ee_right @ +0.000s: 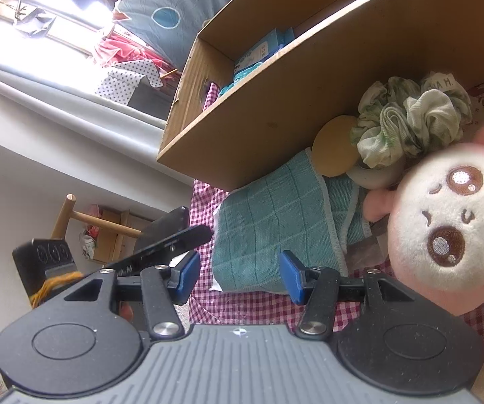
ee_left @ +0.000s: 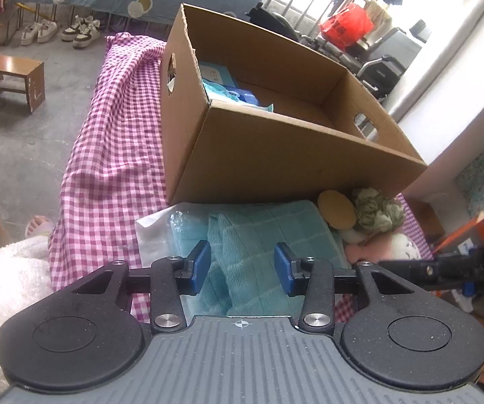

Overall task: Organize soft objects
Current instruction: 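Move the right gripper back toward the teal towel and plush toy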

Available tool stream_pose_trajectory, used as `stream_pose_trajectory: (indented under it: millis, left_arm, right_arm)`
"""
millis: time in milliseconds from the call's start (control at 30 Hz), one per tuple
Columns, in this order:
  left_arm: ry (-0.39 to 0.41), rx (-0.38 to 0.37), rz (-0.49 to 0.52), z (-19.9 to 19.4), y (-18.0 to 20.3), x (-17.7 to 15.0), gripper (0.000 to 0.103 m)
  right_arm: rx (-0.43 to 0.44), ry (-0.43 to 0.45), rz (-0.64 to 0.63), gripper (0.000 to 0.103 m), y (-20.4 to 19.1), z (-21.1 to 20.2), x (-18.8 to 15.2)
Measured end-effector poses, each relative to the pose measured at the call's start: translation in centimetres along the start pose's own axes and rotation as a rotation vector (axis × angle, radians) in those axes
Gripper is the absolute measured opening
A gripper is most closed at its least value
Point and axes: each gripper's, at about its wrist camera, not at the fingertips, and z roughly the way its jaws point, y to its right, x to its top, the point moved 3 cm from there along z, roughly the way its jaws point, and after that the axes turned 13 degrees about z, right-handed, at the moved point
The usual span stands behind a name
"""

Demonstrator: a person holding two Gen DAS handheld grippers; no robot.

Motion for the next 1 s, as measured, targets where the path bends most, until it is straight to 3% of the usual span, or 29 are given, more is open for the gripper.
stream_pose_trajectory:
  millis: [100, 533, 733, 1000]
  left_arm:
    - [-0.012, -0.042, -0.025, 1.4, -0.9, 1.2, 0.039]
    - [-0.117, -0.085, -0.036, 5.9, -2.5, 3.4, 0.039]
    - [-0.144, -0.098, -0.052, 6.7, -2.4, 3.2, 0.017]
    - [-0.151, -0.147, -0.132, 5.1, -3.0, 1.9, 0.014]
  right_arm:
    - [-0.021, -0.022, -0.008, 0.056, 0.2, 0.4, -0.5]
    - [-0.024, -0.126, 0.064, 0.056, 1.7, 3.1, -1.3]
    - [-0.007, -0.142, 0.085, 0.056, 2.7, 3.6, -1.2]
    - [0.019, -0.165, 0.059, 0.056, 2.6, 4.5, -1.4]
